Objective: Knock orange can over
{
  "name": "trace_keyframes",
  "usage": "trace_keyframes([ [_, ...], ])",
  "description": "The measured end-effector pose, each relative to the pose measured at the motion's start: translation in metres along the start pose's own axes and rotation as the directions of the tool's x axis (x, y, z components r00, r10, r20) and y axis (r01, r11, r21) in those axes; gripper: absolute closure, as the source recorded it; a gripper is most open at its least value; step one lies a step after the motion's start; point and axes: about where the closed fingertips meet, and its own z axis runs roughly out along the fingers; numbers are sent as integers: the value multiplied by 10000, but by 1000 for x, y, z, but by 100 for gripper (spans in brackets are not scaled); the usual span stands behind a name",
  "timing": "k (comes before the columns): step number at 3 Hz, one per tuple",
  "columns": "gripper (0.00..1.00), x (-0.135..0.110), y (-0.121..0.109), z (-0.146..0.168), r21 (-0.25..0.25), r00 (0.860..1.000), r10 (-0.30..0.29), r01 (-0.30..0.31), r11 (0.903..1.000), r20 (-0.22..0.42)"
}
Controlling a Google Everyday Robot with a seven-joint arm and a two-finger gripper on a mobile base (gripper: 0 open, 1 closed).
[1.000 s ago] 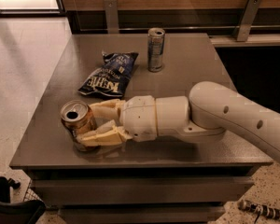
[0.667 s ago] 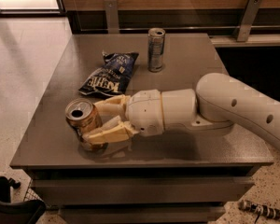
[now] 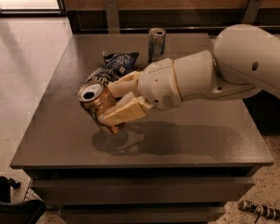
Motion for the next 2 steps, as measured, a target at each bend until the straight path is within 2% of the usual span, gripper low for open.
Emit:
trace_keyframes([
  [1,100,1,-5,-6,377,9892,-72,129,9992,-1462],
  [2,100,5,-6,-6,645,9613,-131,321,9974,-2753],
])
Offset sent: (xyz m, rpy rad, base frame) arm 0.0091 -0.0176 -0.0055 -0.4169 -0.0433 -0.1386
